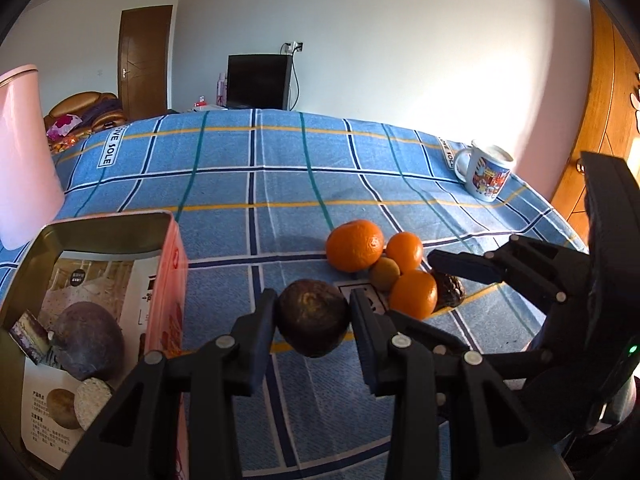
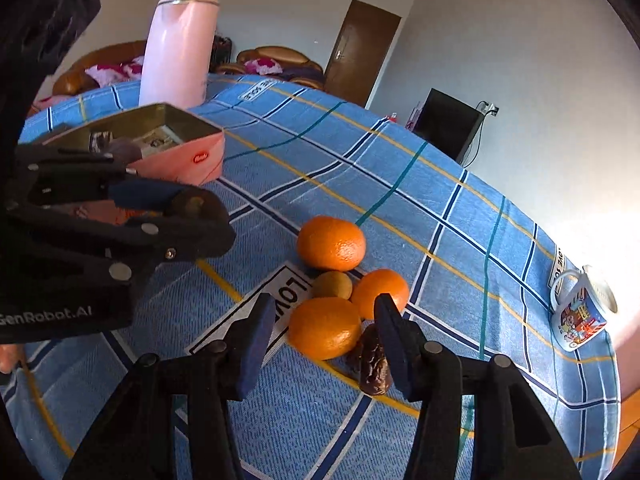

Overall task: Organize fruits
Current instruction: 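Grasp the dark brown round fruit with the left gripper, then grasp an orange from the cluster with the right gripper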

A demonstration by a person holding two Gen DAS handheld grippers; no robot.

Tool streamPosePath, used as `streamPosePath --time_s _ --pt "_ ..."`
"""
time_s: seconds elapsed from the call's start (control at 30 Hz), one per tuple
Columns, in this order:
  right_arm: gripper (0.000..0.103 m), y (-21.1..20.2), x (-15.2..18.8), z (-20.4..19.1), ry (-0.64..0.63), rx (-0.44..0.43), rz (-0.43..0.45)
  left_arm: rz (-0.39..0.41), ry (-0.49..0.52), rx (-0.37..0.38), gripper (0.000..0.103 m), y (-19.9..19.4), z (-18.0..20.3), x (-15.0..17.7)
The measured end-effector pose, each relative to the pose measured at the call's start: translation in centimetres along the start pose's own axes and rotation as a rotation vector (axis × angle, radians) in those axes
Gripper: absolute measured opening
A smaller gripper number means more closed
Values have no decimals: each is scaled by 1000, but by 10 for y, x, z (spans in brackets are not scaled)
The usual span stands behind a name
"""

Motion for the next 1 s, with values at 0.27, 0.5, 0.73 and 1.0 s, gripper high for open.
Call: streamPosePath --time_s 0.27,0.5,0.73,1.0 --pt "41 6 2 1 -34 52 -39 23 -12 12 39 -4 -1 -1" --pt "41 -18 -1 11 39 29 95 69 7 4 39 -13 3 -1" --pt "41 -43 -1 15 88 45 222 119 19 -14 39 -22 4 -2" --pt "41 -64 0 19 119 39 326 172 36 -36 39 -32 6 -2"
Point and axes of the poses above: each gripper's, at about its wrist camera, not at the fingertips, and y roughly the way its jaws point, z to its right, x to its underside, the point moved 4 cm from there along y, roughly the way its jaws point, and after that the axes turned 10 degrees about -x, right-handed, at the moved point
